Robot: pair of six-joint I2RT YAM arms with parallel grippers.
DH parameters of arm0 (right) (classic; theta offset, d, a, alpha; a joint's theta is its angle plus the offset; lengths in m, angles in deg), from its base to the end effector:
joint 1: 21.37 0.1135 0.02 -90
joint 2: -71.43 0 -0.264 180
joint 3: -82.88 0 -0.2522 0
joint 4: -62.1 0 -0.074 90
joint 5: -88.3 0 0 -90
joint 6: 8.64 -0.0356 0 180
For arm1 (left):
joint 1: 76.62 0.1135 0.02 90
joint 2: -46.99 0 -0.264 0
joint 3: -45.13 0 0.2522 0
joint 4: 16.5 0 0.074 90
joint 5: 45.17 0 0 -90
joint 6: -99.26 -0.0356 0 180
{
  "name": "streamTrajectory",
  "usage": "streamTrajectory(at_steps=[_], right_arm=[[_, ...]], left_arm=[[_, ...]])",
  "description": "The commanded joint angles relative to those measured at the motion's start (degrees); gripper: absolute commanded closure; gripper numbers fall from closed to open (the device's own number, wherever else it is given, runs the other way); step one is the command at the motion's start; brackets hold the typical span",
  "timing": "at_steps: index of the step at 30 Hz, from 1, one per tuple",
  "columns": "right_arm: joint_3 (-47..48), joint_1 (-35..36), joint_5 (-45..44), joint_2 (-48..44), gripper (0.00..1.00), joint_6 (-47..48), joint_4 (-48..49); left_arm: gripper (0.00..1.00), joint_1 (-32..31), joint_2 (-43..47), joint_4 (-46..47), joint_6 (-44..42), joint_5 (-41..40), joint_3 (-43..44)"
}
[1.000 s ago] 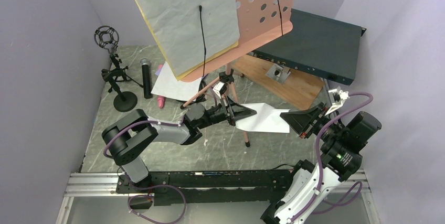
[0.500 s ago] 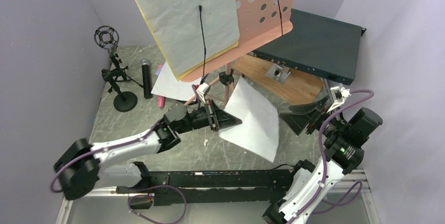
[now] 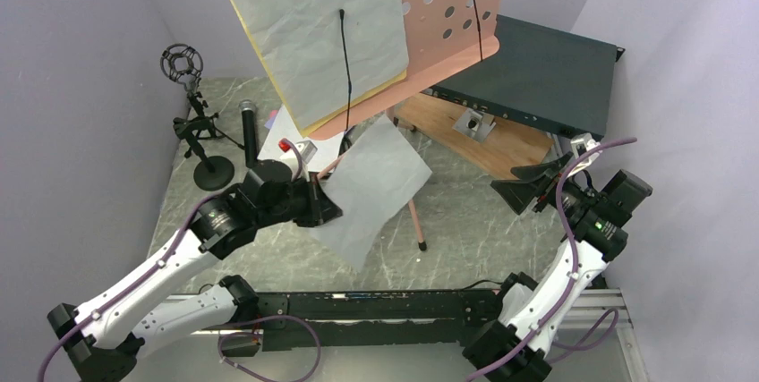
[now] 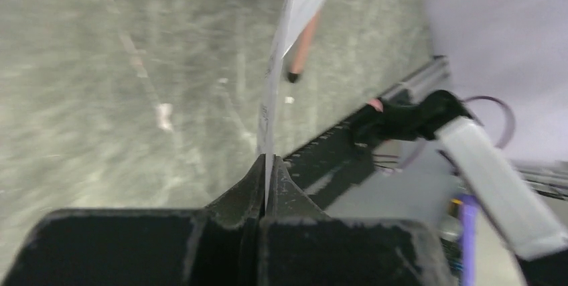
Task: Pack up the instrument practice props
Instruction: Place the sheet music at the center of the board.
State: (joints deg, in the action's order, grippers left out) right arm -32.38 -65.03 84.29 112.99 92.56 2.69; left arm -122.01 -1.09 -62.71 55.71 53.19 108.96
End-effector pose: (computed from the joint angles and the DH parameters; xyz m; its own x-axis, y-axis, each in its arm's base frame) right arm 0.1084 -0.0544 0.3427 -0.3157 0.2825 -0.9058 -0.6067 0.6738 0.4217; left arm 0.1231 -0.1321 0.3230 -0.8196 -0.1903 -0.5405 0.2879 0.6788 -0.6755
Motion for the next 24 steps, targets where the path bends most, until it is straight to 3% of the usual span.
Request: streamTrajectory(at_steps=[1, 8, 10, 18, 24], right_arm=[[-4.12, 0.24, -2.44, 1.94, 0.07, 2.29, 9.37], [-9.22, 0.35, -2.45, -1.21, 0.06, -0.33, 16.27], [-9.53, 0.62, -2.74, -2.68, 0.05, -0.89, 16.73], [-12.76, 1.42, -4.15, -9.33, 0.02, -4.34, 20.71], [-13.03, 2.12, -5.36, -11.11, 0.01, -3.1, 19.78]], left_arm=[[1.0, 0.5, 1.1, -17.67, -12.29, -14.43, 7.01], [1.0, 2.36, -4.78, -19.52, -22.26, -33.39, 10.61], [1.0, 5.17, -6.31, -17.28, -25.02, -35.35, 10.84], [1.0, 22.74, -13.43, -3.05, -30.19, -24.5, 11.54], [1.0, 33.7, -23.89, 3.8, -29.34, -9.43, 16.61]])
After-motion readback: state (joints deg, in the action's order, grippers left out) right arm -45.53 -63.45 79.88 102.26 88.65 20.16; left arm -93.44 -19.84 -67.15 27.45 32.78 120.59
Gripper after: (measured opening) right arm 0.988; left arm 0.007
